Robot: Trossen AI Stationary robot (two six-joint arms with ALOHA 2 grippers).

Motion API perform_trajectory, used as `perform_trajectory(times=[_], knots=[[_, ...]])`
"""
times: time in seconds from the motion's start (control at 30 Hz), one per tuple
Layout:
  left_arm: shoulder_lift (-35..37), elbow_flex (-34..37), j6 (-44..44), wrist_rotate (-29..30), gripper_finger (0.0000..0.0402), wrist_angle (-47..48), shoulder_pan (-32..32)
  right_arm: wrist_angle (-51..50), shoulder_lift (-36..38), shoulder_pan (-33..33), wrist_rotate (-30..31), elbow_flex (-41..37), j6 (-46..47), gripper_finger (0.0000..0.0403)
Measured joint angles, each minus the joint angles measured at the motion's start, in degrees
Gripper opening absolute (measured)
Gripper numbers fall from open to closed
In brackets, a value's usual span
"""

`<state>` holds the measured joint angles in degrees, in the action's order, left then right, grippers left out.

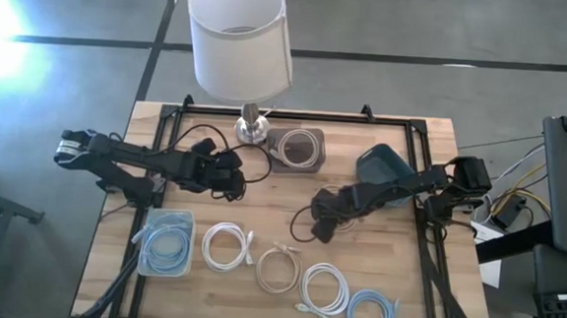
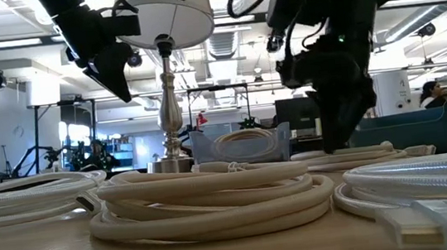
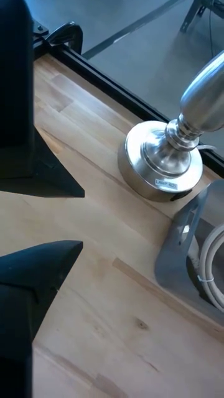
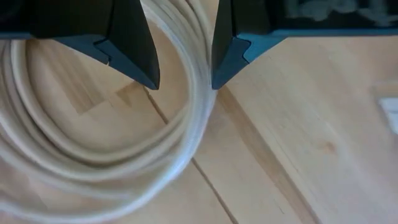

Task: Sort HDMI cables
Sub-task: Put the top light brown HDMI cable into the black bin

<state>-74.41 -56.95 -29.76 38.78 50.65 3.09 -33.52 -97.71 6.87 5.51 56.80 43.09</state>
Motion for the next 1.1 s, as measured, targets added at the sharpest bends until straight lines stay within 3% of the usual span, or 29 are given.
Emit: perform_trajectory(times=[0.47,0.8,0.93,1.1], knots=[[0.0,0.0,1.11,-0.04,0.0125,-0.19,0.0,4.37,-1.66,0.1,-1.42,-3.0,6.16,0.0136],[0.0,0.0,1.49,0.14,0.0125,-0.8,-0.02,6.97,-3.28,1.22,1.81,-3.67,5.4,0.0131],[0.0,0.0,1.73,0.2,0.0125,-1.14,-0.02,7.35,-3.06,1.16,2.02,-3.63,4.55,0.0107],[0.0,0.0,1.89,0.2,0.0125,-1.2,-0.11,7.67,-2.45,1.07,-0.68,-2.66,1.15,0.0048]])
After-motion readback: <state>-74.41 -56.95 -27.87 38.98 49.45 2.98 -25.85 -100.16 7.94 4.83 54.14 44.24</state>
